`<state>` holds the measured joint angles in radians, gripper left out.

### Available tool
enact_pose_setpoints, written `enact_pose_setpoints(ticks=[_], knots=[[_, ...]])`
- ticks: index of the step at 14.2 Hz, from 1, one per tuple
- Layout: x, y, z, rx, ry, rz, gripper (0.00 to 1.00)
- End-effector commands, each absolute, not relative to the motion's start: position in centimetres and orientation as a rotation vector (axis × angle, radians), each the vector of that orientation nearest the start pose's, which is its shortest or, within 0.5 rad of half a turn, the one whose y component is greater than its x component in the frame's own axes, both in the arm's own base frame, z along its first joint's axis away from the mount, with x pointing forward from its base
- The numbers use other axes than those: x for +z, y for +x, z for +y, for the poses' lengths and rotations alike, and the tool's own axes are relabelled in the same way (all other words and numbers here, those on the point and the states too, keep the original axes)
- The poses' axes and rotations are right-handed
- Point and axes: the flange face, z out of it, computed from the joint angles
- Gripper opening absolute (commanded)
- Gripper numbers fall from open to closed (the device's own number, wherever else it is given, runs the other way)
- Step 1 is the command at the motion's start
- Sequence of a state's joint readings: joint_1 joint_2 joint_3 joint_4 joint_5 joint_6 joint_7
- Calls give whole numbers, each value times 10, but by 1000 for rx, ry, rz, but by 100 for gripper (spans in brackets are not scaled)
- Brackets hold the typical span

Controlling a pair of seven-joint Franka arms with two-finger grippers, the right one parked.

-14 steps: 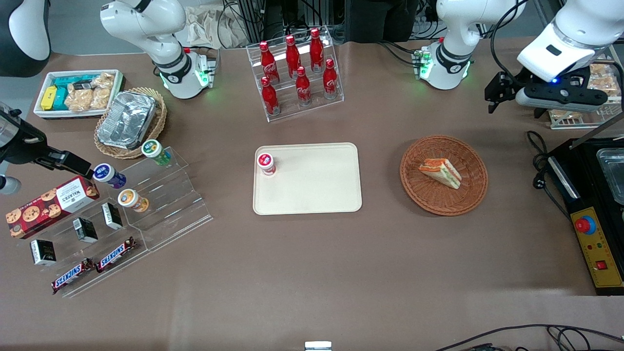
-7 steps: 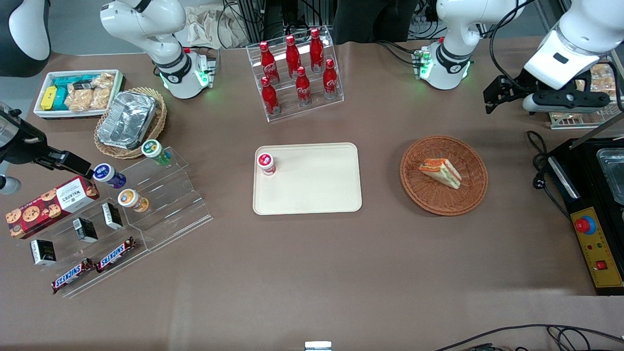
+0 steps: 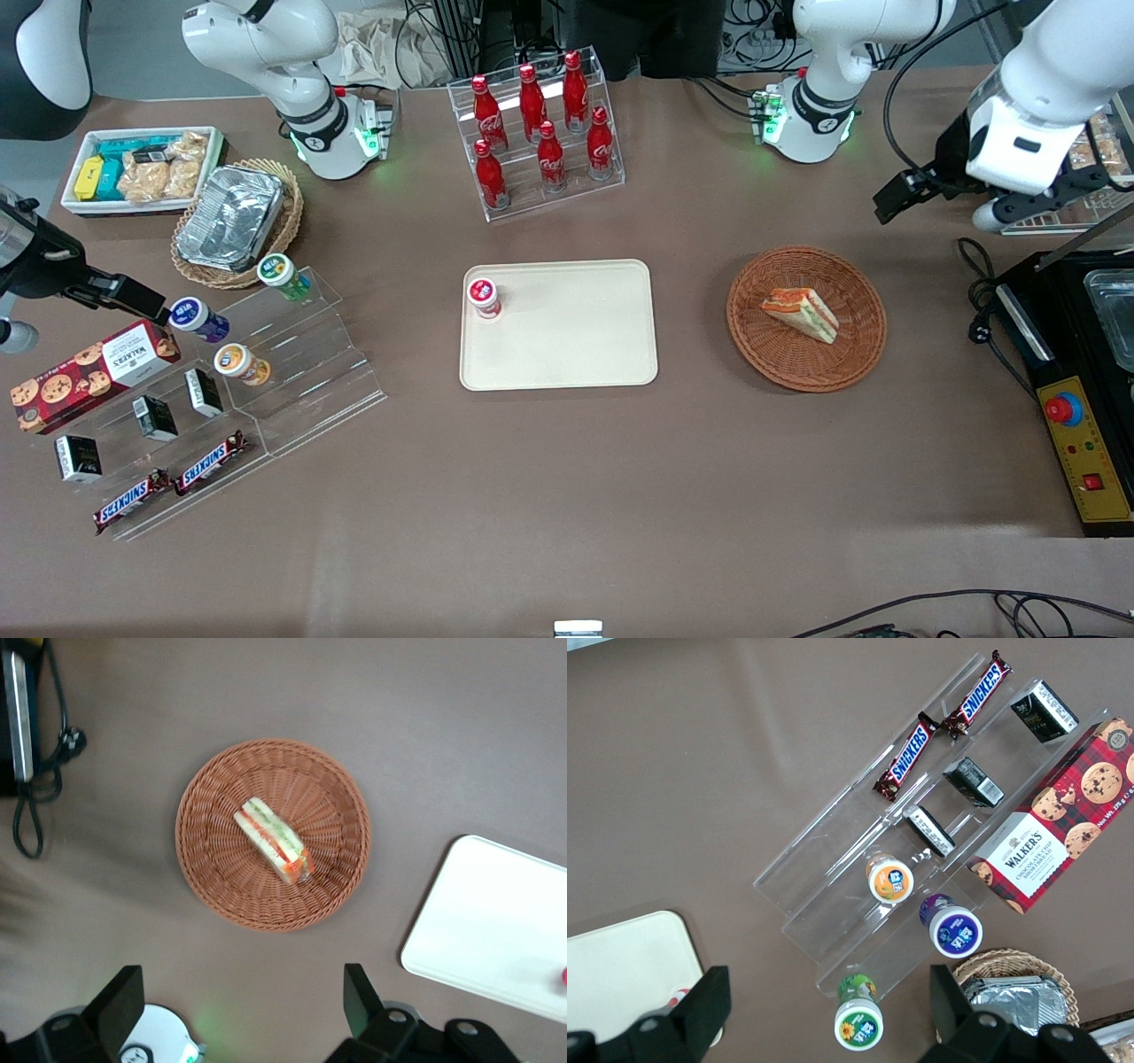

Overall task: Place sandwich from basket to tray
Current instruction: 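Move the open left gripper over the sandwich in the wicker basket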

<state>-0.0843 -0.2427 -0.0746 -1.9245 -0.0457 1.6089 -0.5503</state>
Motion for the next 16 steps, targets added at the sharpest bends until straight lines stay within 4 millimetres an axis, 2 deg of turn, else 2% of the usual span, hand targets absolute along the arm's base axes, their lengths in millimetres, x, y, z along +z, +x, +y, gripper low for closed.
enact_pose_setpoints(ticks=[1,2,4,7,10,12,14,16], knots=[[564,460,-80,190,-3032,-720,100],[557,461,-80,194,-3013,-768,100],[530,460,-78,200,-2987,-836,100],[474,447,-74,195,-2909,-905,100],[433,440,-76,183,-2867,-1014,100],[398,430,-77,159,-2839,-1100,100],[362,421,-87,97,-2827,-1192,100],[339,421,-91,70,-2820,-1244,100]])
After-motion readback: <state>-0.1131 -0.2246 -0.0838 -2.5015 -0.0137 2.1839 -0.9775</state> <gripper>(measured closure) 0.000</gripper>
